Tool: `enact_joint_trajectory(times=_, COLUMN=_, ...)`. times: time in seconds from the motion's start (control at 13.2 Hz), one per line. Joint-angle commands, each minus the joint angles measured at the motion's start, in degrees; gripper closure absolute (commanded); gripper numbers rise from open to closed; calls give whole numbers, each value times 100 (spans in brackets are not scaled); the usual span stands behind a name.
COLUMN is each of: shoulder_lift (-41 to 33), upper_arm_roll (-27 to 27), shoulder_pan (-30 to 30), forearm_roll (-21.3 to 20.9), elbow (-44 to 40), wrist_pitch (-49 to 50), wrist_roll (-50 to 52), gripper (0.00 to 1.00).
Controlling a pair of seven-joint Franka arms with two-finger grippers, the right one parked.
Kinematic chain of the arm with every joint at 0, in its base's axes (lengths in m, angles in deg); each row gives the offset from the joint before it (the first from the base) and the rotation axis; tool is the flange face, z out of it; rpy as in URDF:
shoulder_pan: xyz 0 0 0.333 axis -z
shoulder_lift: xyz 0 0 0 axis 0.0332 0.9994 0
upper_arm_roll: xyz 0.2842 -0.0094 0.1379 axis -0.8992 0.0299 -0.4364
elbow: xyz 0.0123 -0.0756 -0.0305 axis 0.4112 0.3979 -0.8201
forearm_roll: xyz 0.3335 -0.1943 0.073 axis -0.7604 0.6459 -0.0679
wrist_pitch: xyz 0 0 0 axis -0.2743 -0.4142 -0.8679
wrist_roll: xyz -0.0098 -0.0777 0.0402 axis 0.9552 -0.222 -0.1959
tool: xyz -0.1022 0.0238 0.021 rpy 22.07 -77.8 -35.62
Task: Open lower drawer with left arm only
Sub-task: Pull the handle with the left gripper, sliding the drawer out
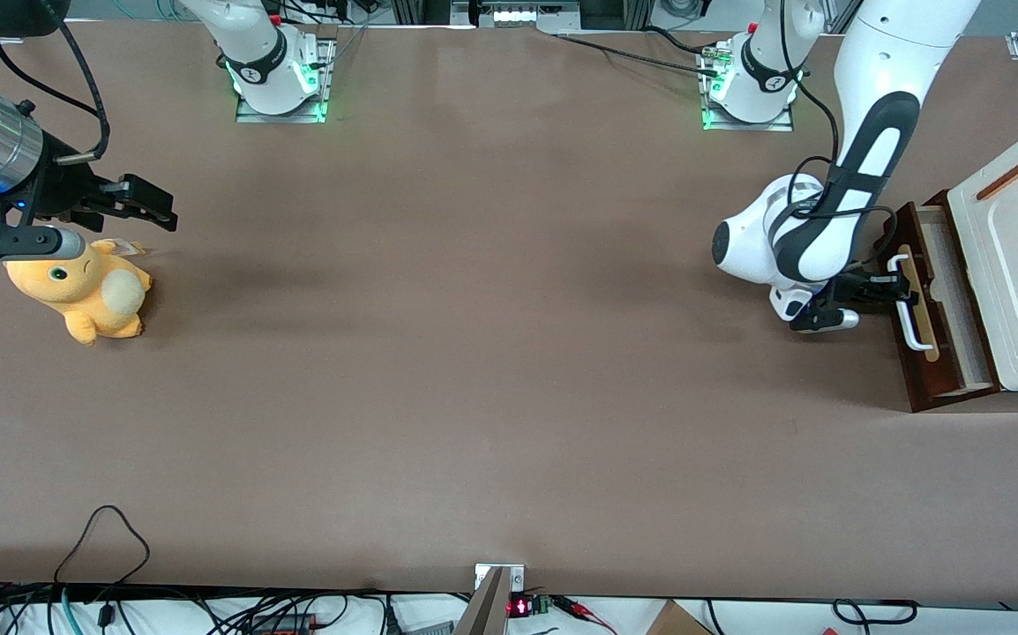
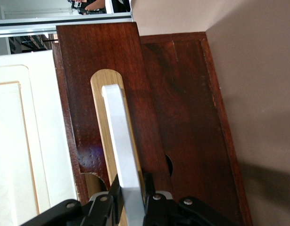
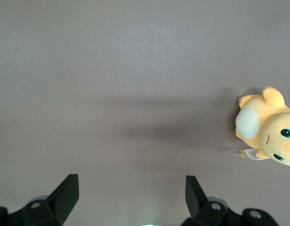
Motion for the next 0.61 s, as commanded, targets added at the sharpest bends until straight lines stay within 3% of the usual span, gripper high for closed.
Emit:
enact_joint_trajectory(times=0.0, shoulder_lift=-18, upper_arm_roll=178, shoulder_pan=241, forearm_roll=-116, elbow=-296, wrist_pitch=-189, wrist_roll=-253, gripper=100)
enact_joint_trajectory(times=0.53, shoulder_lift=-27, upper_arm_roll=380, shoulder_pan=294, forearm_roll=50, elbow=-348, wrist_pitch=-163, wrist_roll=-262, gripper=100)
